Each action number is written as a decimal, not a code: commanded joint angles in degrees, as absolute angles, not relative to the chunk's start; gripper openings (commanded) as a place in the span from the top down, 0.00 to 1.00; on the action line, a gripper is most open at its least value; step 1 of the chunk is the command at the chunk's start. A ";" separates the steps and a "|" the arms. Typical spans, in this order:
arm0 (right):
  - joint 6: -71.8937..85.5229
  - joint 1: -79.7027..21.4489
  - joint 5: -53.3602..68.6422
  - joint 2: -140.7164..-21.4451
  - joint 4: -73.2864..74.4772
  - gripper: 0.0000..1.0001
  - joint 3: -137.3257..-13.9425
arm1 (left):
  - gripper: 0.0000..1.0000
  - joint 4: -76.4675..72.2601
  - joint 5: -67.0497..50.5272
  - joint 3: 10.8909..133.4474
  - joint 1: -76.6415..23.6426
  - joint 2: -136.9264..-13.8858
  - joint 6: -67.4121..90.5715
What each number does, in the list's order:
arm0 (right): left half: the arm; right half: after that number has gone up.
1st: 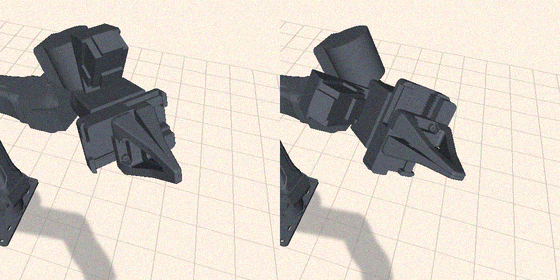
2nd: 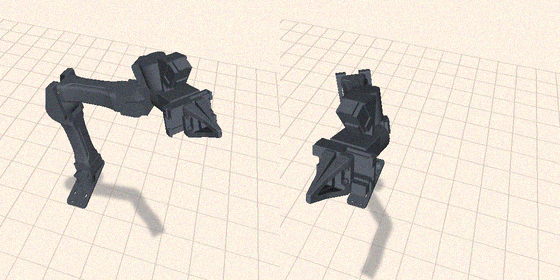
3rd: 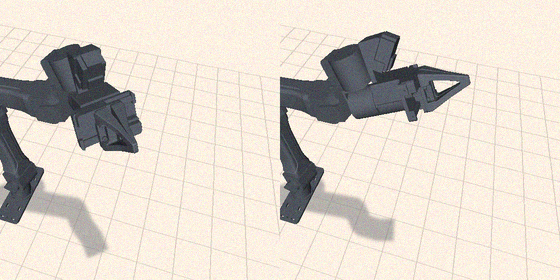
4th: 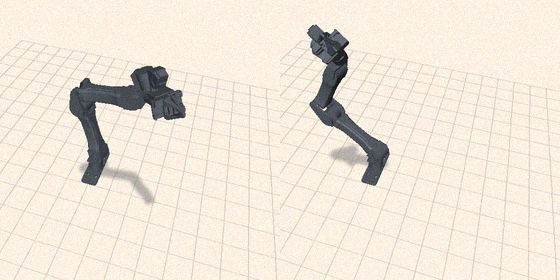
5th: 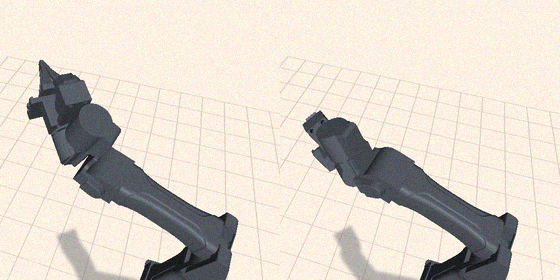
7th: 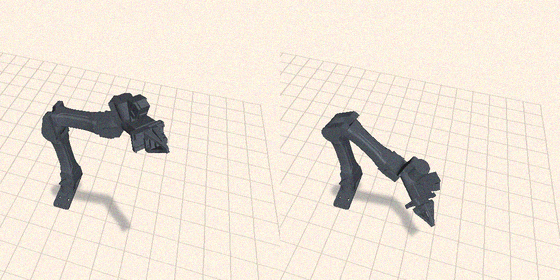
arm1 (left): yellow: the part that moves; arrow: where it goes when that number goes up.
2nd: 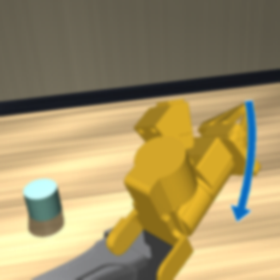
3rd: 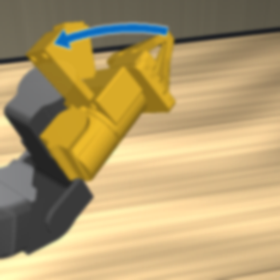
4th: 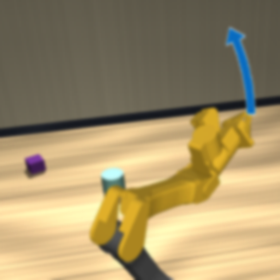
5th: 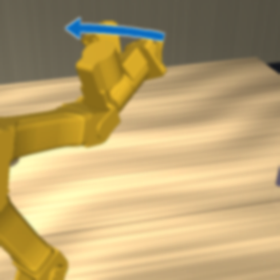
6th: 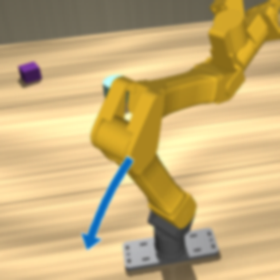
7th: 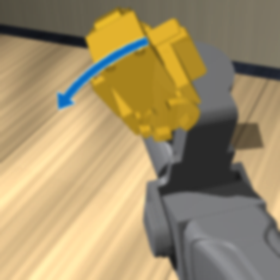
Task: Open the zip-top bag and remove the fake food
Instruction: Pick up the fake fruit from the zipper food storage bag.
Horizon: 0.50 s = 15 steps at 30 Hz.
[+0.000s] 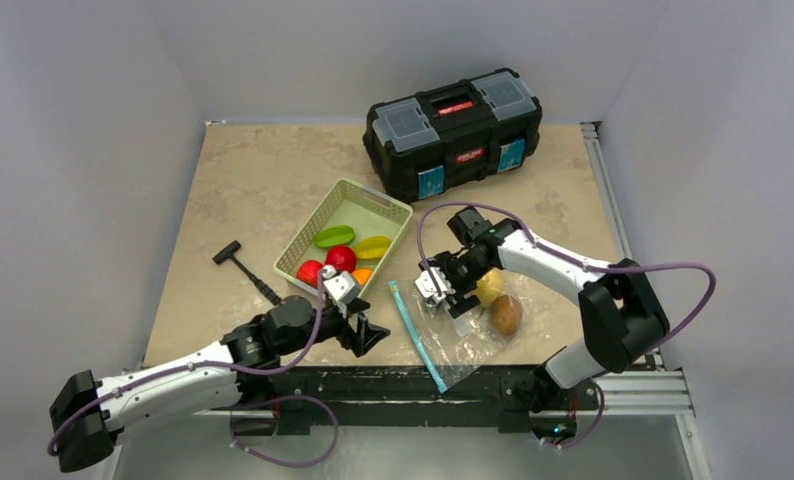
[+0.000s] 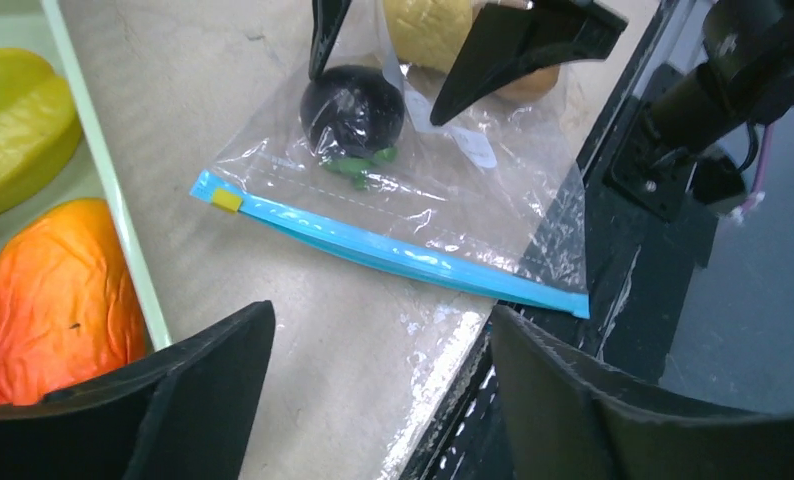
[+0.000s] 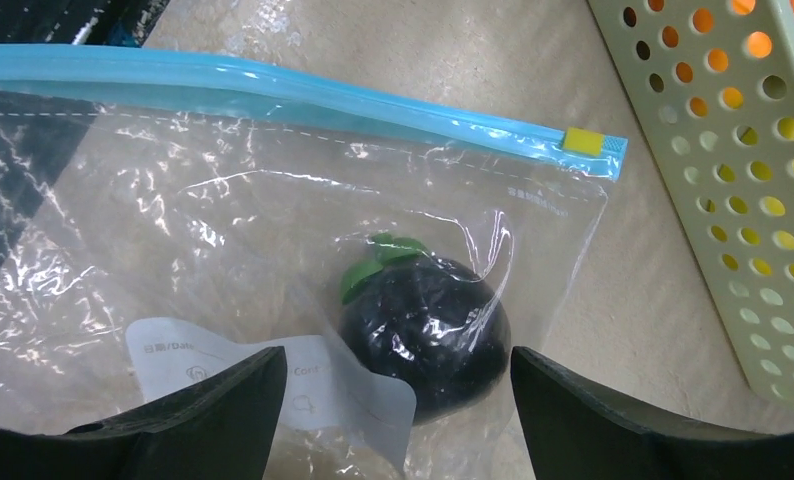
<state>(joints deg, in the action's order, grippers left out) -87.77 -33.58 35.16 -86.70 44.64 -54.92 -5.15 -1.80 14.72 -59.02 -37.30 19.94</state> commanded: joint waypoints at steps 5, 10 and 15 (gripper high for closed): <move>-85.59 -35.14 30.24 -87.92 38.46 0.25 -52.87 | 0.00 -12.35 2.40 7.85 -59.24 -28.77 22.86; -83.92 -35.20 28.74 -88.78 36.64 0.31 -52.10 | 0.01 -11.81 -2.75 9.41 -59.24 -33.03 19.61; -81.40 -35.11 27.62 -89.51 35.25 0.36 -52.02 | 0.12 -13.74 -7.67 11.79 -59.38 -41.50 16.95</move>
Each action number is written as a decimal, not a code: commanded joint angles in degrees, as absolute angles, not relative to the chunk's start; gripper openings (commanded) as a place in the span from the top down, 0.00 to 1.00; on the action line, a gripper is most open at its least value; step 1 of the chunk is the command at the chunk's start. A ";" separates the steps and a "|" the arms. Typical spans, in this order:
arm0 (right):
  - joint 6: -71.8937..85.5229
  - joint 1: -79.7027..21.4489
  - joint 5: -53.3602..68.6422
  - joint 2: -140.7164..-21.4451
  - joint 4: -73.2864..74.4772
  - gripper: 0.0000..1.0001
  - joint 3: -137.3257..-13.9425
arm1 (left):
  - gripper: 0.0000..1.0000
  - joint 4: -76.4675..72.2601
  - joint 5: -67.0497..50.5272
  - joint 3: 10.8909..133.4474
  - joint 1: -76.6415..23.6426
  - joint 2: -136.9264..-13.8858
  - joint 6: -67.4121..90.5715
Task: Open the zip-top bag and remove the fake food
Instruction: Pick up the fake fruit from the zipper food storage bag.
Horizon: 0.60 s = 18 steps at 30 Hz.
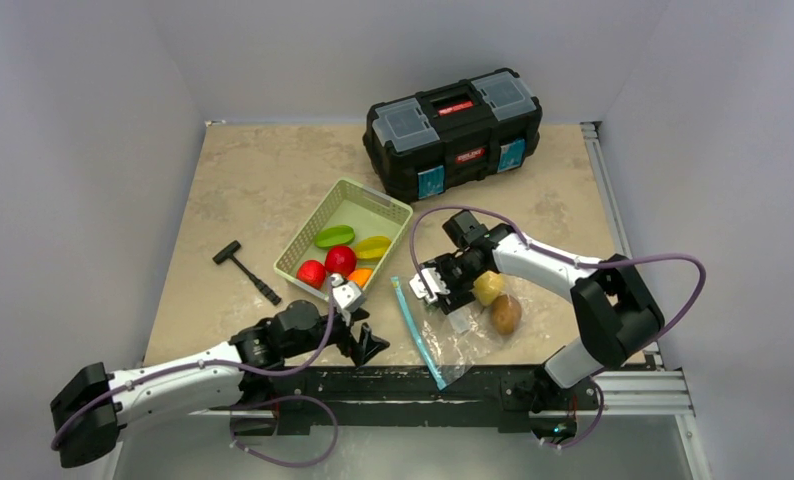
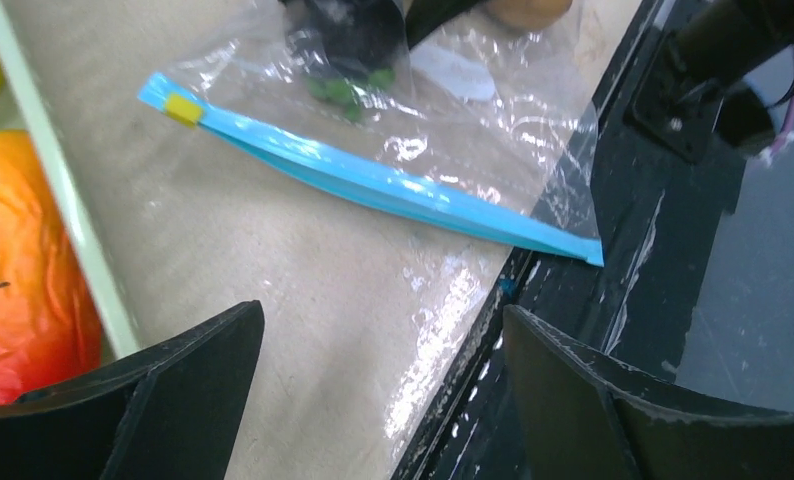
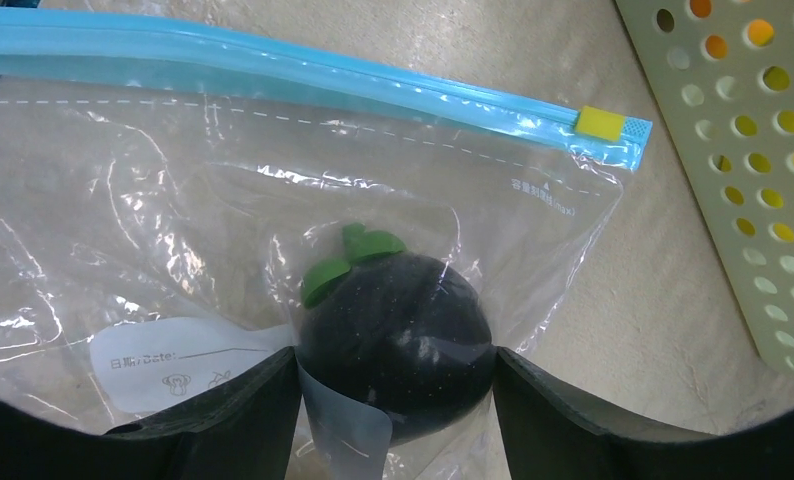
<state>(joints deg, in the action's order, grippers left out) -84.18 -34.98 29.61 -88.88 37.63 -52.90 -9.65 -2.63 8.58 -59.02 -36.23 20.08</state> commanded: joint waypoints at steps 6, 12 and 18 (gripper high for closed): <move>-79.07 -33.84 27.85 -89.39 34.51 0.36 -51.77 | 0.20 -17.01 -7.54 13.82 -61.02 -50.05 13.38; -80.18 -32.77 29.33 -88.70 36.52 0.27 -51.48 | 0.20 -19.49 -4.46 15.23 -63.55 -54.08 8.01; -80.97 -30.79 31.13 -87.75 37.96 0.28 -51.81 | 0.21 -21.80 -2.28 13.92 -64.65 -53.75 6.57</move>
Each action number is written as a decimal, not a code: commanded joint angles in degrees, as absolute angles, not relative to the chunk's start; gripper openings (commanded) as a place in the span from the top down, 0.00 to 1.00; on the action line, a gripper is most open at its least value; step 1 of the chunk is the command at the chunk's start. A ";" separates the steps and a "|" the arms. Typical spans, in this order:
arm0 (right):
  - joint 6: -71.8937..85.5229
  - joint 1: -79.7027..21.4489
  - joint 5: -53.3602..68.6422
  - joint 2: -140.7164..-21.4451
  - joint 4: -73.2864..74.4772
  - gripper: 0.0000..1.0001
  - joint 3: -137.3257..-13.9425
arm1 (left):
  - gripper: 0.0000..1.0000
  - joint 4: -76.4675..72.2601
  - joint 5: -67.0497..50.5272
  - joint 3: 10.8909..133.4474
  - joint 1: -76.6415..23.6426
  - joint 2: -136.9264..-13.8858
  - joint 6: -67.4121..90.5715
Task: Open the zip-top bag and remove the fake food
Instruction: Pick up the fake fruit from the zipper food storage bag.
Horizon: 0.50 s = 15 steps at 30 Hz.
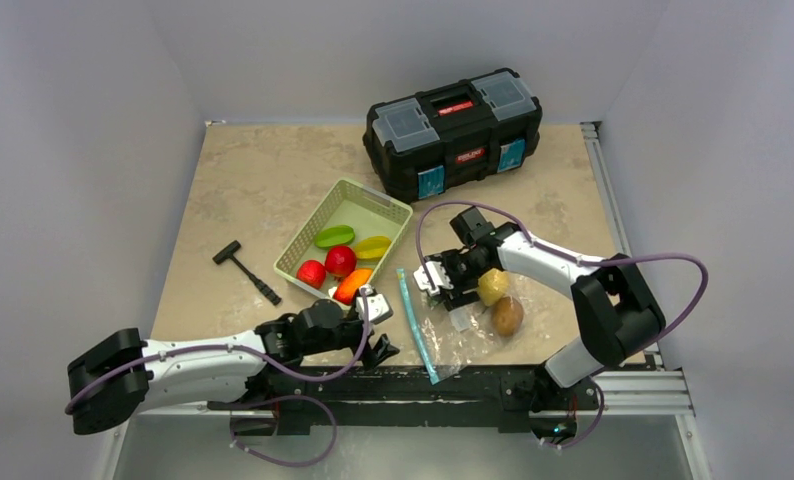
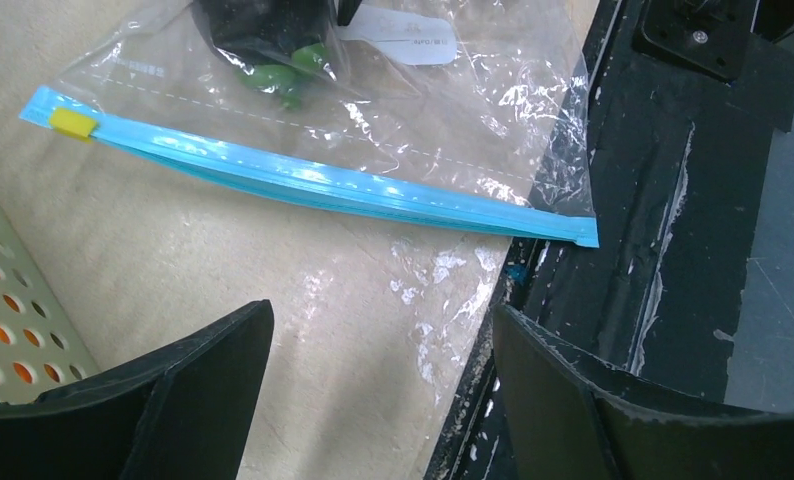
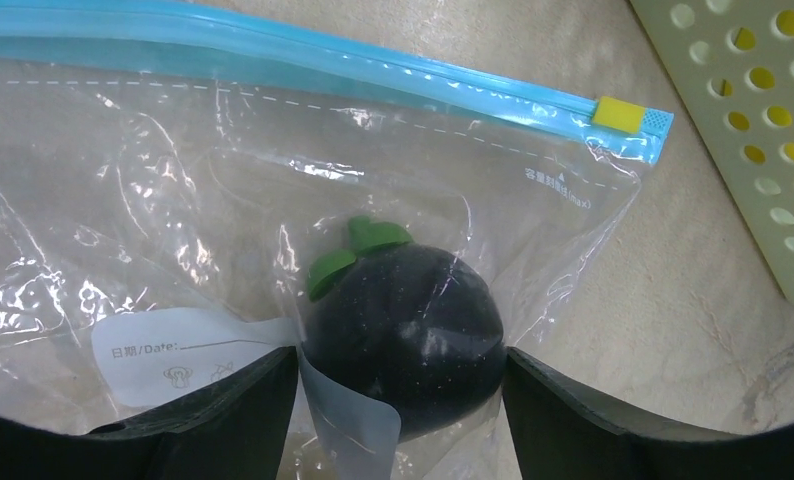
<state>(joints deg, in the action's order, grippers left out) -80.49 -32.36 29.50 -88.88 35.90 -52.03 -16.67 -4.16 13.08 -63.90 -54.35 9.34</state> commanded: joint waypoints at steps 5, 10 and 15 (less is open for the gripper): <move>-81.47 -29.67 31.13 -87.96 39.14 0.35 -51.83 | 0.21 -23.40 -1.79 12.58 -64.91 -52.53 5.87; -81.47 -29.61 31.23 -88.64 40.45 0.45 -52.55 | 0.22 -26.13 -1.25 11.40 -65.32 -52.85 4.99; -81.51 -29.62 31.82 -89.11 41.18 0.56 -52.91 | 0.23 -28.98 -0.69 10.70 -66.11 -54.38 3.03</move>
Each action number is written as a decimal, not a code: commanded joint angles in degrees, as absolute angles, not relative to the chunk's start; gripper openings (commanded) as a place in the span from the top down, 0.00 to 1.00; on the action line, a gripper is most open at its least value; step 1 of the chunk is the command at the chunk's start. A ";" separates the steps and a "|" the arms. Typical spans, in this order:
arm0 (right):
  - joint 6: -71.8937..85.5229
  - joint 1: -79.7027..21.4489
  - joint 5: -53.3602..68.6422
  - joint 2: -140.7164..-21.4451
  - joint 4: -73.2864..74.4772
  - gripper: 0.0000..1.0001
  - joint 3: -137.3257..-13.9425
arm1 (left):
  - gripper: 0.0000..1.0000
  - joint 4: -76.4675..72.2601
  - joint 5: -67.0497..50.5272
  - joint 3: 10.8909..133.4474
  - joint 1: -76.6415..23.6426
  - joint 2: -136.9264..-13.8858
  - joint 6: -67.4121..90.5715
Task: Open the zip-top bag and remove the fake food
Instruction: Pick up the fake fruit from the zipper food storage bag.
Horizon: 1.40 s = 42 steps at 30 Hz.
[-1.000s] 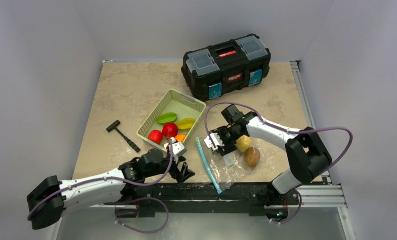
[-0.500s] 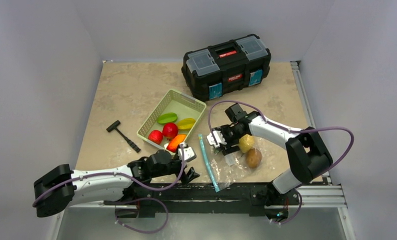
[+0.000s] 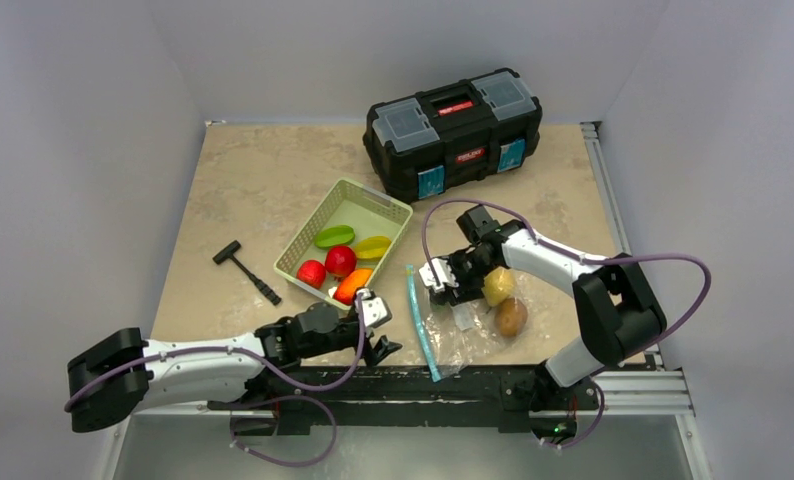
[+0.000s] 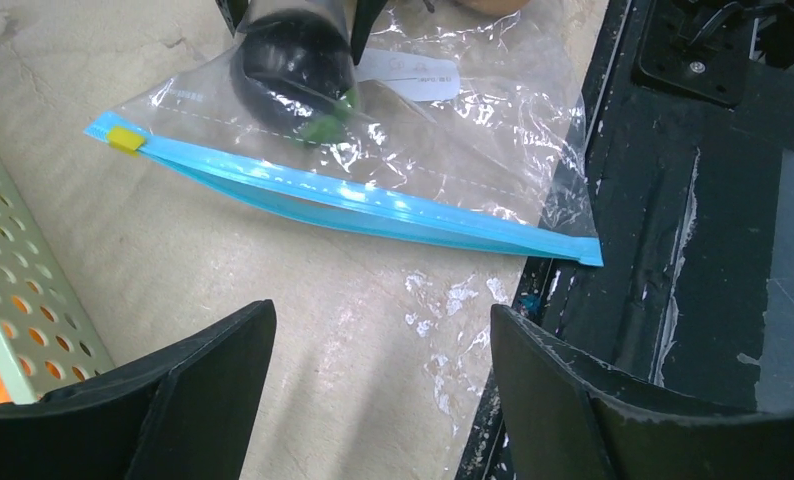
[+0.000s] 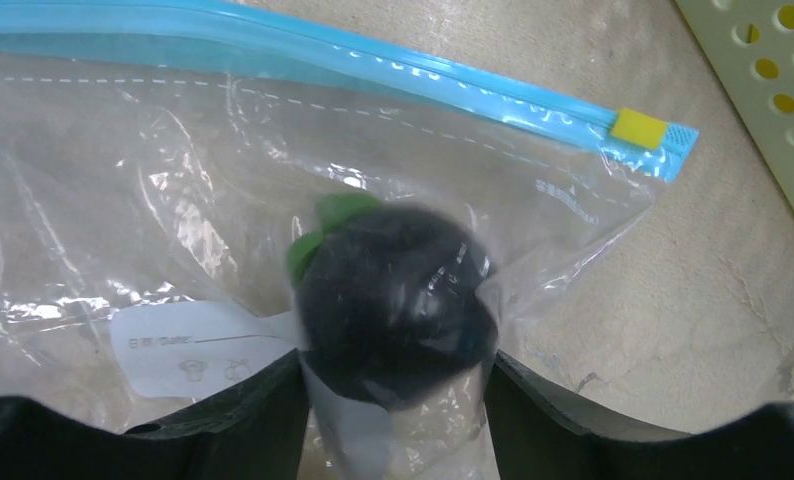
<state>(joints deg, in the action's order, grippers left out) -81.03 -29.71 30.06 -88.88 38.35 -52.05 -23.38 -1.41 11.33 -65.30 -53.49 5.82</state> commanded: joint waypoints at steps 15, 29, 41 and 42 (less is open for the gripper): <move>-81.81 -29.58 34.90 -89.61 42.53 0.80 -53.83 | 0.35 -34.72 2.46 12.50 -67.83 -64.09 0.25; -82.17 -29.43 38.31 -89.57 44.34 0.78 -55.01 | 0.38 -44.12 6.20 18.06 -69.51 -77.38 -3.66; -83.03 -29.43 42.05 -90.37 46.52 0.79 -56.02 | 0.30 -54.41 10.44 20.42 -69.59 -87.75 -3.97; -83.05 -29.46 42.48 -90.50 46.71 0.79 -56.11 | 0.29 -55.13 10.79 20.44 -69.61 -88.41 -3.96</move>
<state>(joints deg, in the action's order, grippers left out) -81.87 -29.56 38.54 -89.73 44.77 -53.76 -47.48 8.36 18.65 -69.19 -86.02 -2.87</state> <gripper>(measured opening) 0.215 0.690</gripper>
